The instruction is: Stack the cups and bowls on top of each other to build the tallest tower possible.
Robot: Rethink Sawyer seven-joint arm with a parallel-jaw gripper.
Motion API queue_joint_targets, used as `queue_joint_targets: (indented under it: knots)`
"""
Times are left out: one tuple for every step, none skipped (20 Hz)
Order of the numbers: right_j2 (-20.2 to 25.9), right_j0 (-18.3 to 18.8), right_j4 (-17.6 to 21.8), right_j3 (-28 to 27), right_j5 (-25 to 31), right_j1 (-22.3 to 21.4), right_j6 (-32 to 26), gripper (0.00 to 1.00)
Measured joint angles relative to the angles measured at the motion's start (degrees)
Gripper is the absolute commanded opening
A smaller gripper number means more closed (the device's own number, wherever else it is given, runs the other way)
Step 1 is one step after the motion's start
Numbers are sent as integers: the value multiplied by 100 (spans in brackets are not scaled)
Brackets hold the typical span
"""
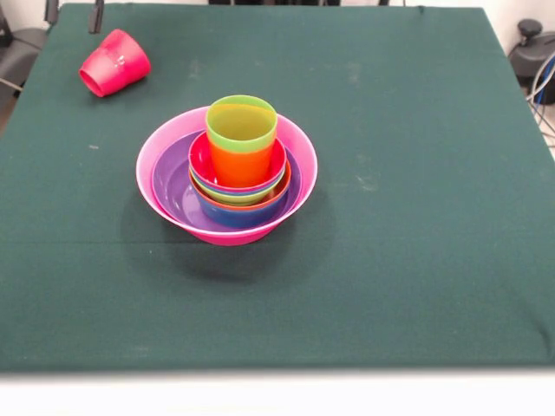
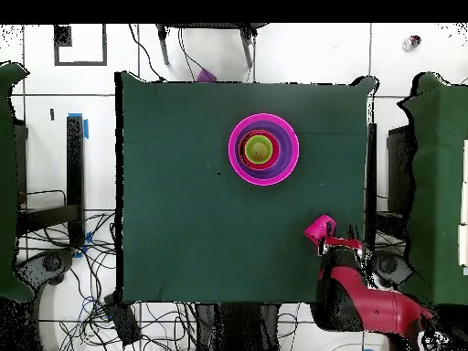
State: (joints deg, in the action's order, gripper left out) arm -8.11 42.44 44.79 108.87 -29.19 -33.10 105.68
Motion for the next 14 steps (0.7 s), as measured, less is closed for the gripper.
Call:
queue_joint_targets:
  knots:
    - [-151, -77, -255, 8, -156, 64, 0, 100]
    - [-342, -178, -591, 35, -420, 143, 0, 100]
    - [-533, -278, -928, 61, -683, 223, 0, 100]
    - [-661, -347, -1154, 87, -906, 276, 0, 100]
    - [-778, -412, -1346, 112, -1137, 327, 0, 100]
    - [-902, -480, -1531, 138, -1417, 383, 0, 100]
    - [-1026, -549, -1715, 165, -1697, 439, 0, 100]
    - [-1110, -598, -1822, 186, -1898, 478, 0, 100]
    - [-1194, -647, -1929, 207, -2099, 517, 0, 100]
    - [-1289, -709, -2046, 233, -2312, 570, 0, 100]
    - [-1397, -786, -2176, 270, -2544, 636, 0, 100]
    - [-1449, -827, -2241, 292, -2647, 670, 0, 100]
    - [-1545, -909, -2371, 336, -2833, 741, 0, 100]
    - [-1654, -1013, -2521, 388, -2999, 827, 0, 100]
